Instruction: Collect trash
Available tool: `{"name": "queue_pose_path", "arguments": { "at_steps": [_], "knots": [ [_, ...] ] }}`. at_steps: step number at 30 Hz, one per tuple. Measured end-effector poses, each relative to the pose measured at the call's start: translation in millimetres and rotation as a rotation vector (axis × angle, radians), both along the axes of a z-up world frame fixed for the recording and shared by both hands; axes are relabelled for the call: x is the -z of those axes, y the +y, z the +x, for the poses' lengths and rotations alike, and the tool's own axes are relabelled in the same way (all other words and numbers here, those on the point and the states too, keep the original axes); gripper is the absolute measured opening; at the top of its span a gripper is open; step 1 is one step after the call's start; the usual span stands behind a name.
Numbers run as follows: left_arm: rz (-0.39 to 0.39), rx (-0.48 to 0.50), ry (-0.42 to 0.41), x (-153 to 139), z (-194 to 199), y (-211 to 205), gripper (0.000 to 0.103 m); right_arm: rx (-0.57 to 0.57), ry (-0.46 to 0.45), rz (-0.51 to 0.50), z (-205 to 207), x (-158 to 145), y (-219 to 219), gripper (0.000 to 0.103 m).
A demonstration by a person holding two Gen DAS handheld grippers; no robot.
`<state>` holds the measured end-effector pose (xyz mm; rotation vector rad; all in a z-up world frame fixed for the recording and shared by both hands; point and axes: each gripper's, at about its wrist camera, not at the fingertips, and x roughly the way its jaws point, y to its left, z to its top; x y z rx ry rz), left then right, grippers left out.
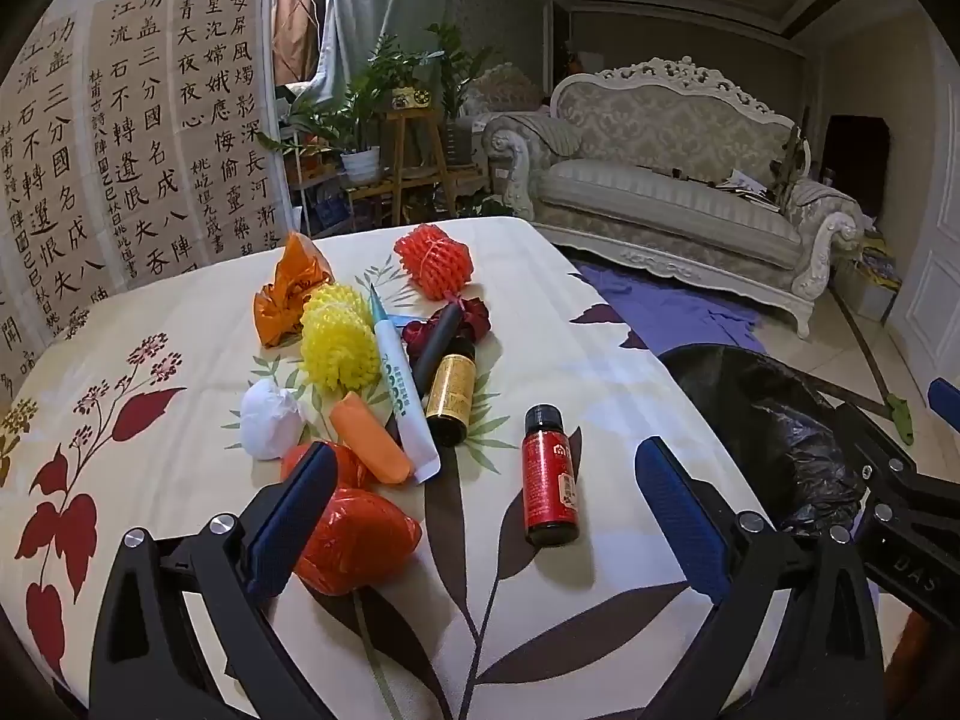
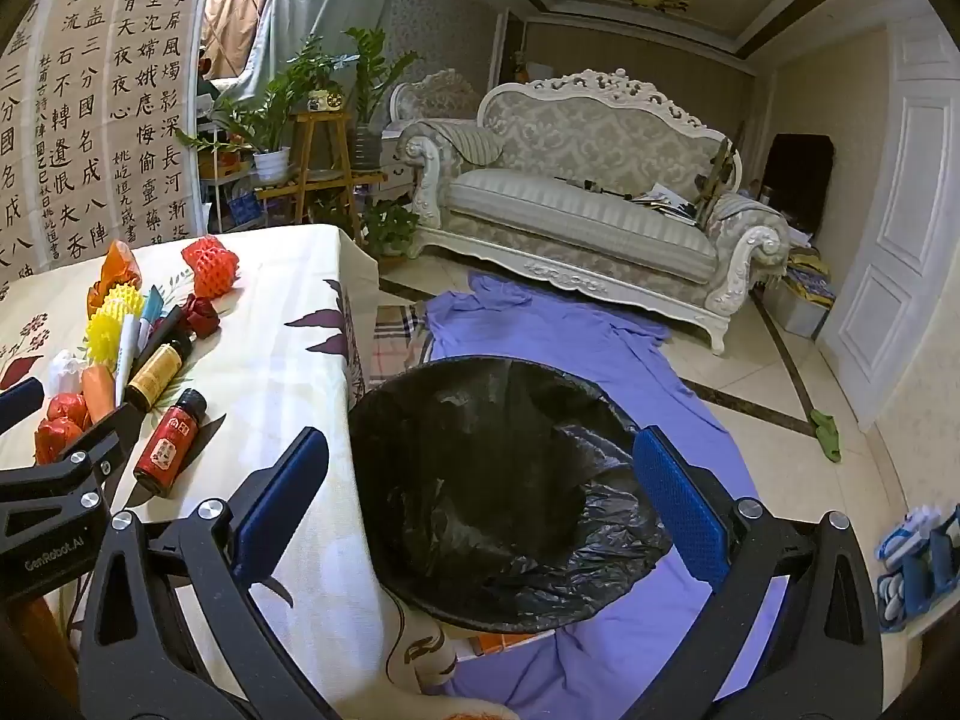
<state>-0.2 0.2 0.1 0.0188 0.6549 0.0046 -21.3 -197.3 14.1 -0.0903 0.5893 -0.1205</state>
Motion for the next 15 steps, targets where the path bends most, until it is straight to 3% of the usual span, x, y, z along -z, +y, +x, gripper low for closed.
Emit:
{"name": "queue_pose_path", "arguments": {
  "at_steps": [15],
  "knots": [
    [-0.005,-0.006,0.002,-9.8,-6.2,-3.0,0.097,-0.001,0.004,-0.005,5.0,-1.8,-2.1,0.099]
  ]
}}
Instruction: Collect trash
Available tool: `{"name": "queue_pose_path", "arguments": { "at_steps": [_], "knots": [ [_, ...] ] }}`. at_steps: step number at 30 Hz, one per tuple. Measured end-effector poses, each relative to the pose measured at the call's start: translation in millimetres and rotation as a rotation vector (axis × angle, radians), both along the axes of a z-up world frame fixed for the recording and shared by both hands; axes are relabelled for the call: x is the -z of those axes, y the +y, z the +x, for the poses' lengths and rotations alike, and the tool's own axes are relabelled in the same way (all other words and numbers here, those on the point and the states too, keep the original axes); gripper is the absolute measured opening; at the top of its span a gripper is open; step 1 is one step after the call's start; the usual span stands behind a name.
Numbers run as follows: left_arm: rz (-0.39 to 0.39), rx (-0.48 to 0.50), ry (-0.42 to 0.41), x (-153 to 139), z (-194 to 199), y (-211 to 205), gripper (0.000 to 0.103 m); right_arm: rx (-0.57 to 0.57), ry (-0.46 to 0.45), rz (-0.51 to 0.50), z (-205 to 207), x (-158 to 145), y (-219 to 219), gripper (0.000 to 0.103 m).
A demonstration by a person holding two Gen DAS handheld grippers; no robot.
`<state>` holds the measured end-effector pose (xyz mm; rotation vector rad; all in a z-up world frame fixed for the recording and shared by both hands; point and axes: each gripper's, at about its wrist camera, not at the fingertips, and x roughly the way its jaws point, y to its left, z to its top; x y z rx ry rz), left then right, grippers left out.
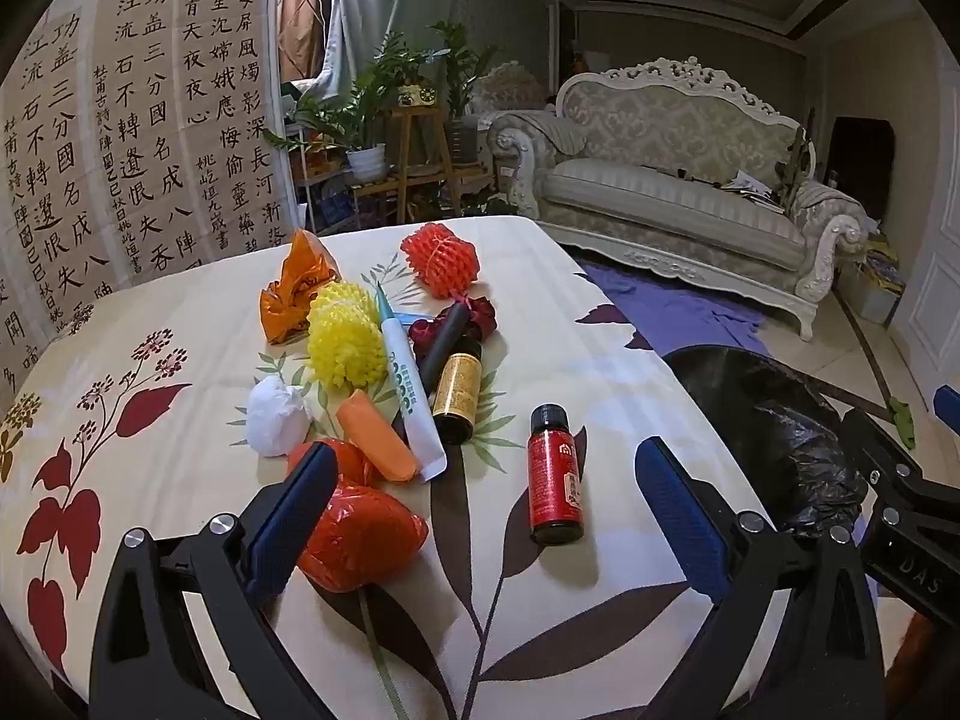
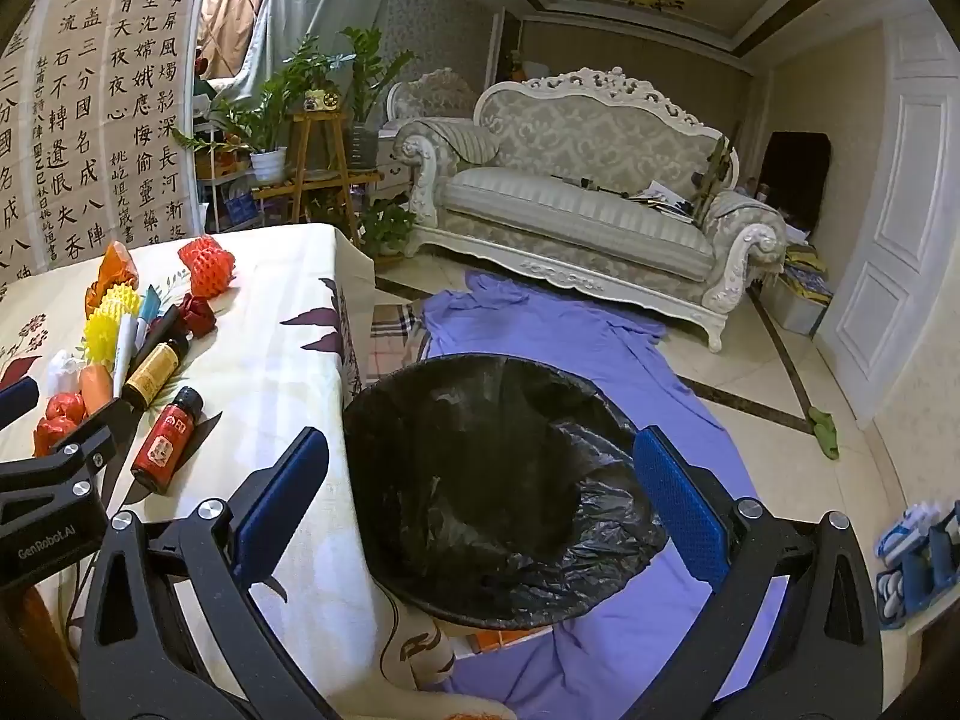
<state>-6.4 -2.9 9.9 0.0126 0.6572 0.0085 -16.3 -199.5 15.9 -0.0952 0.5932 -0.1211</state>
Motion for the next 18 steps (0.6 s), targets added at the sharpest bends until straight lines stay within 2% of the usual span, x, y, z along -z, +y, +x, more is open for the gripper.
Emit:
{"name": "queue_pose_path", "arguments": {
  "at_steps": [2,4,18],
  "knots": [
    [-0.004,-0.001,0.003,-1.5,-1.0,-0.4,0.097,0.002,-0.001,0.0,-1.2,-1.6,-5.3,0.099],
    [-0.005,-0.001,0.008,8.6,4.9,4.0,0.097,0.003,-0.004,0.002,-5.7,0.4,-3.3,0.099],
    [-0.013,0.001,0.015,10.3,4.9,6.4,0.097,0.003,-0.003,0.0,-8.8,0.7,-3.9,0.099]
  ]
}}
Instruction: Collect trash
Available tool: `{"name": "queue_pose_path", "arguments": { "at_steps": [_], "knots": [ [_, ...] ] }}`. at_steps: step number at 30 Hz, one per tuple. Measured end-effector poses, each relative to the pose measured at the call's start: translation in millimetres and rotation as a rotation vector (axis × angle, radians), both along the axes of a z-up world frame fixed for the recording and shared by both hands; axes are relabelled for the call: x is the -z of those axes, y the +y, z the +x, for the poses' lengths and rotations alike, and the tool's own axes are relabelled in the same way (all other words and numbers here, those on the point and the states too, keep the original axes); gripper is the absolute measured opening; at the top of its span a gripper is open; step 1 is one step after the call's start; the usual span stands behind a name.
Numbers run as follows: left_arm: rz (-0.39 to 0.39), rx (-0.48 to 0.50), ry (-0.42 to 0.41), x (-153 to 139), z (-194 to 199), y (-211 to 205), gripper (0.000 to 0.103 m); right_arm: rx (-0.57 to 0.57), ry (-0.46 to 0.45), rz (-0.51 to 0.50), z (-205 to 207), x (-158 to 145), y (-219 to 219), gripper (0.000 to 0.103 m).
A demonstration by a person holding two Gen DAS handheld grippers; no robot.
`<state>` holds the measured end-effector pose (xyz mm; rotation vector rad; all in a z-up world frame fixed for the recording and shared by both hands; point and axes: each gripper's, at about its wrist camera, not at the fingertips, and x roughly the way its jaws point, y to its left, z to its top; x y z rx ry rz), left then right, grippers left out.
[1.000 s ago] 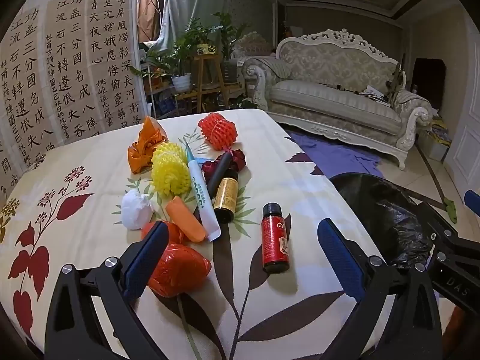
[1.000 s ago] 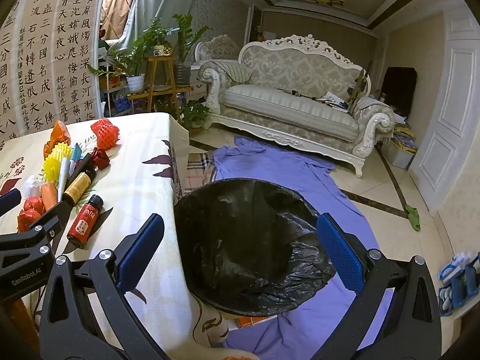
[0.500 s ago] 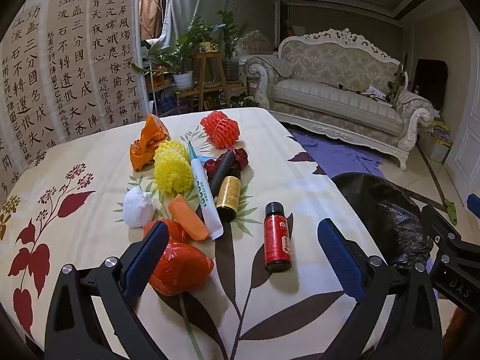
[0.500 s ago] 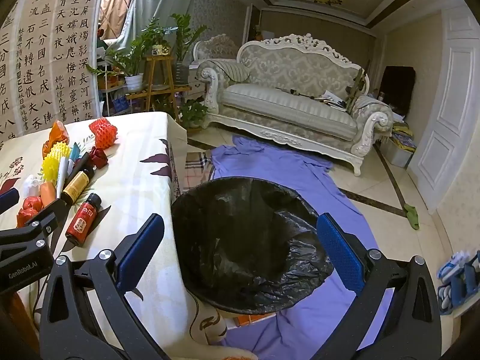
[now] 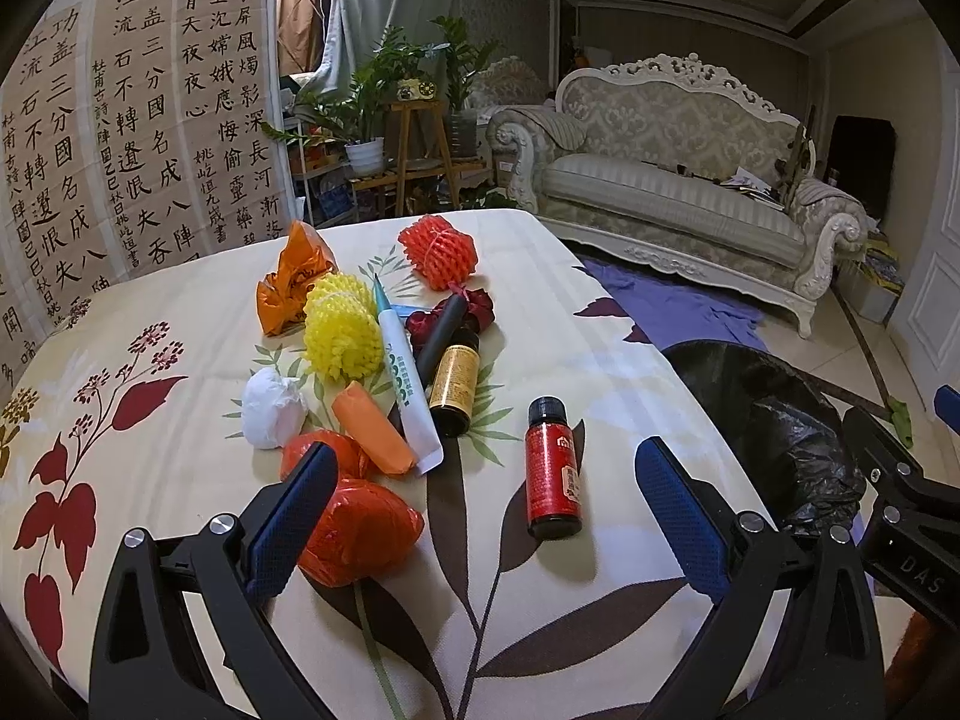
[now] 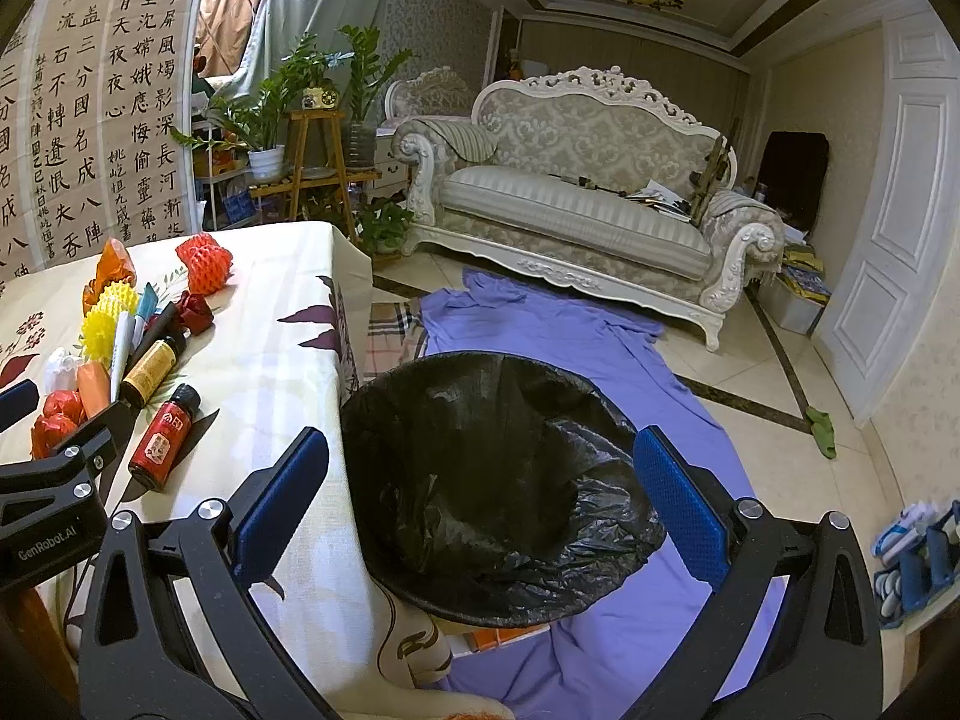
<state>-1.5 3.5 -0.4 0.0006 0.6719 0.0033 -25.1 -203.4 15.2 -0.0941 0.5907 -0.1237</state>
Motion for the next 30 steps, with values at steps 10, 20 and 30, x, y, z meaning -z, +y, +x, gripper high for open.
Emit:
{"name": "queue_pose_path", "arguments": {
  "at_steps": [10,20,30],
  "knots": [
    [0.003,-0.002,0.001,1.0,-0.1,-0.6,0.097,0.001,0.002,0.0,-0.7,0.6,-1.4,0.099],
    [0.003,-0.001,0.002,1.2,0.1,-0.4,0.097,0.002,0.002,-0.002,-0.4,0.5,-0.6,0.099],
    [0.003,0.001,0.006,5.5,0.4,-1.3,0.097,0.002,0.003,-0.002,-0.4,1.4,-2.2,0.099]
  ]
}}
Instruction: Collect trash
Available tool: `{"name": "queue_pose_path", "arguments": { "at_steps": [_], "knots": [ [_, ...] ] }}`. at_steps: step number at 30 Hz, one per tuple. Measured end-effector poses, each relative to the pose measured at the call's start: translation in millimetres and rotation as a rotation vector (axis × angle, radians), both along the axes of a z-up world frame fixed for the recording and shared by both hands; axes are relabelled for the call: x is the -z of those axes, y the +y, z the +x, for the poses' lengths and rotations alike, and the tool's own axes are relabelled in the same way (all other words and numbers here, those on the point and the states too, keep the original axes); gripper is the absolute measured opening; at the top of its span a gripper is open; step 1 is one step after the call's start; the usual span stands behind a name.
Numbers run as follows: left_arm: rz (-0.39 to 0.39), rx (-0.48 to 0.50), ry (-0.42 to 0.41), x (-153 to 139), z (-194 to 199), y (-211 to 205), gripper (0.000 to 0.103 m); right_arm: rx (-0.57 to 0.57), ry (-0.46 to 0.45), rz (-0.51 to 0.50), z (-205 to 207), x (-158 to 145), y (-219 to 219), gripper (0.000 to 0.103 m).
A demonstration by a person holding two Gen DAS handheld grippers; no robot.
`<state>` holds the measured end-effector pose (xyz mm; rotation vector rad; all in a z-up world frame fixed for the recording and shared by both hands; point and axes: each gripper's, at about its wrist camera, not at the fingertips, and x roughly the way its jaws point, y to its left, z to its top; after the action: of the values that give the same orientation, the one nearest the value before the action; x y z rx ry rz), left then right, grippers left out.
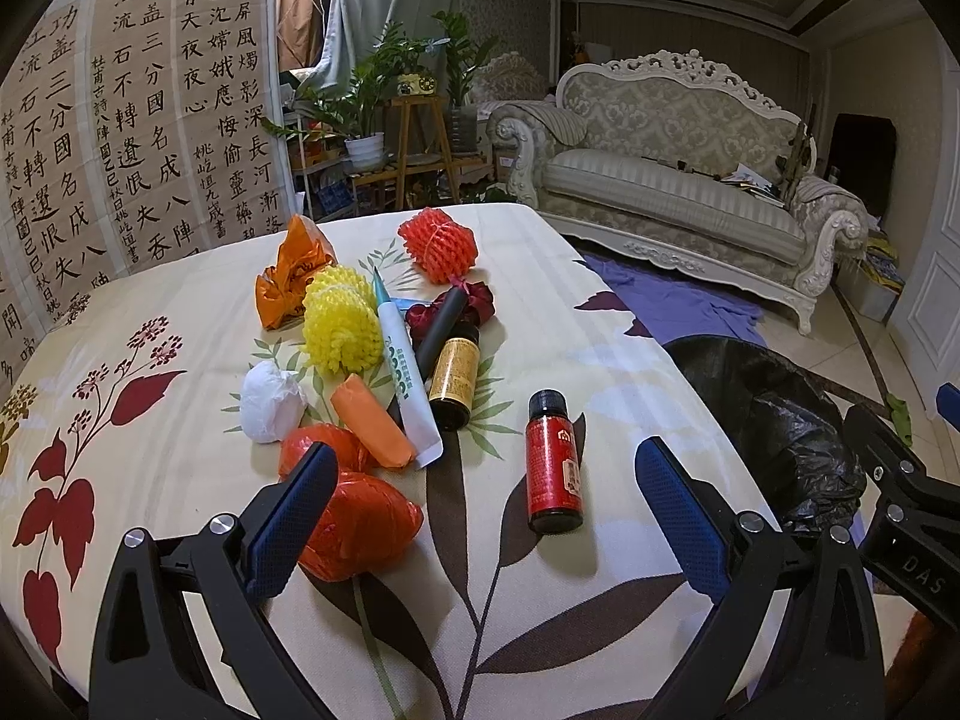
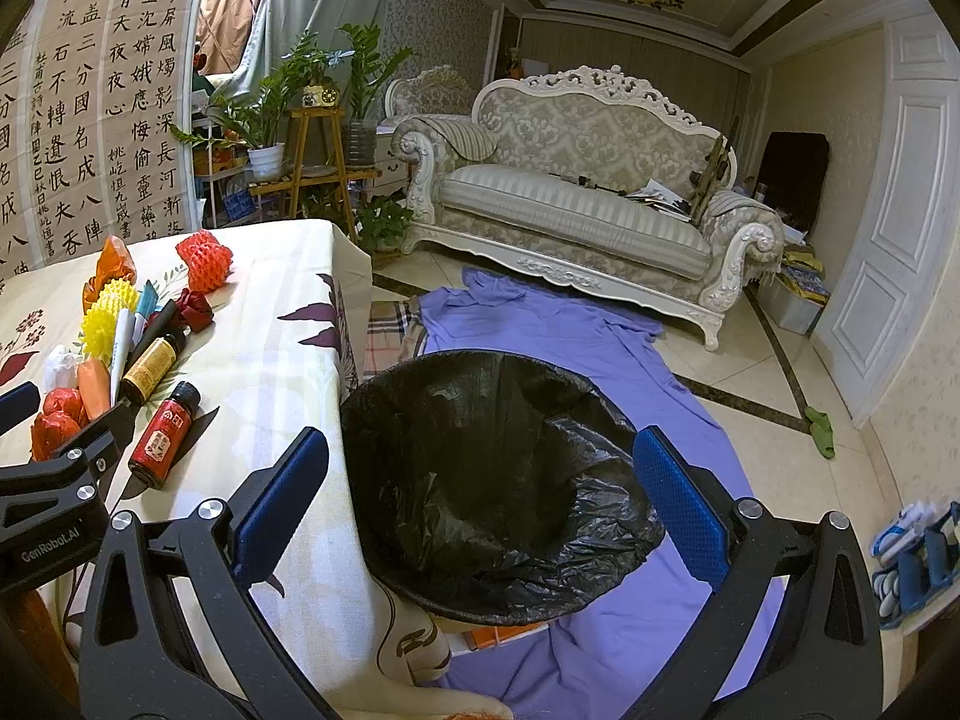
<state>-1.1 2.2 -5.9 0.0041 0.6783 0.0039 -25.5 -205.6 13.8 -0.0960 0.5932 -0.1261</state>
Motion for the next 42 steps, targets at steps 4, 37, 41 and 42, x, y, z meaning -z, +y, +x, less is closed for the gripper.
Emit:
{"name": "queue_pose_path", "arguments": {
  "at_steps": [4,37,41,42],
  "knots": [
    [-0.001,-0.001,0.0,-0.4,0.4,-0.1,0.097,0.001,0.001,0.0,-1.4,1.9,0.9,0.099],
    [0.001,-0.01,0.005,-3.1,-12.2,13.7,0.096,-0.026,0.005,0.009,-3.6,9.7,7.7,0.098],
    [0.011,-0.055,0.013,-1.7,-21.7,35.9,0.096,-0.066,0.021,0.024,0.5,12.4,21.8,0.091],
    [0.011,-0.065,0.017,-1.8,-24.2,42.5,0.096,-0.075,0.025,0.025,2.5,12.3,25.6,0.087]
  ]
}}
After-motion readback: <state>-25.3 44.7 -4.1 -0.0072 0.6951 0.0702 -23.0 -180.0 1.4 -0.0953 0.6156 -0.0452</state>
